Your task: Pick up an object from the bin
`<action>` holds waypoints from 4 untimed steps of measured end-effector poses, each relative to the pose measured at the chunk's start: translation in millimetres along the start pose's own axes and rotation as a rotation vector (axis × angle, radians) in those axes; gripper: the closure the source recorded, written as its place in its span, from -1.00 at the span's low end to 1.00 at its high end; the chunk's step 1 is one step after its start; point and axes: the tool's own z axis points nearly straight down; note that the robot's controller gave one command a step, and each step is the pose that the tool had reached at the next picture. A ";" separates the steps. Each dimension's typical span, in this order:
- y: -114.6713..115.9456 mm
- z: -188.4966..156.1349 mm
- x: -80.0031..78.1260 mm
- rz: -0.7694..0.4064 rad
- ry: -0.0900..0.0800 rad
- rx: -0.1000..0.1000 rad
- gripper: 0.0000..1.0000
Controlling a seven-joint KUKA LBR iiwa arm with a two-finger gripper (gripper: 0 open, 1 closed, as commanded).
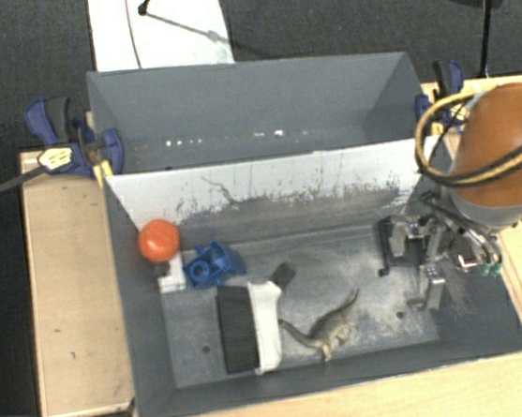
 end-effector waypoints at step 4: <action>58.3 101.9 -7.1 -0.257 -0.008 0.002 -1.00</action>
Offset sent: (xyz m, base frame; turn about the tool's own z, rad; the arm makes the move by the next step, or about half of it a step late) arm 0.0061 0.0317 -0.0934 -0.0284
